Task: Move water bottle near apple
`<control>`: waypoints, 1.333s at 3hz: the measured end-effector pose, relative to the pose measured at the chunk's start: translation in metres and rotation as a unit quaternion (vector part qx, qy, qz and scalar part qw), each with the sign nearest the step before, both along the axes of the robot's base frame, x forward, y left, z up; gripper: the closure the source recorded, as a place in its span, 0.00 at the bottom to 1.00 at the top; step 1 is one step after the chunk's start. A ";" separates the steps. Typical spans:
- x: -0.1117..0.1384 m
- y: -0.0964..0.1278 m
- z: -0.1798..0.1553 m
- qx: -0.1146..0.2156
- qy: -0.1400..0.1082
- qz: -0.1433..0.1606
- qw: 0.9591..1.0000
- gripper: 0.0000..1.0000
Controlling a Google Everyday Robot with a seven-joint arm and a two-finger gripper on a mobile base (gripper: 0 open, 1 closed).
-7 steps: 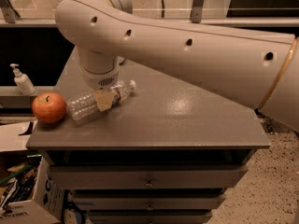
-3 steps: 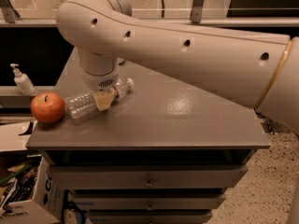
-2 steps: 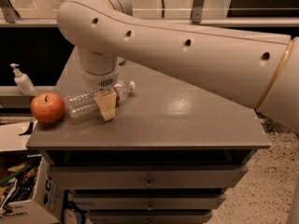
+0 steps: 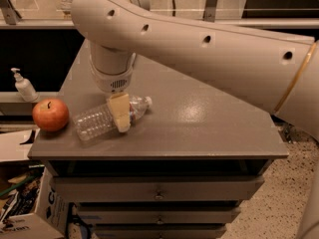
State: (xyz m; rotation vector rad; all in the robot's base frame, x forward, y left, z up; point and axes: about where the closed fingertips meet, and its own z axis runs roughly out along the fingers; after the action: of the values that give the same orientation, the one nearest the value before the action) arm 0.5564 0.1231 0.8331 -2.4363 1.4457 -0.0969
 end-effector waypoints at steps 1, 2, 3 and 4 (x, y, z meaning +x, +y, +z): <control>0.011 -0.020 0.007 0.035 0.038 -0.013 0.999 0.00; 0.015 -0.040 0.012 0.070 0.068 -0.025 0.995 0.00; 0.017 -0.060 0.020 0.106 0.085 -0.034 0.990 0.00; 0.009 -0.085 0.030 0.162 0.098 -0.039 0.981 0.00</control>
Offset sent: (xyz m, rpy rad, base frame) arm 0.0228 -0.0658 0.0217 0.2262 0.2058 -0.0853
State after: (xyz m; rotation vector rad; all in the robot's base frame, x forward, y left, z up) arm 0.5652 0.0382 0.8629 -2.1725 1.5021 0.3438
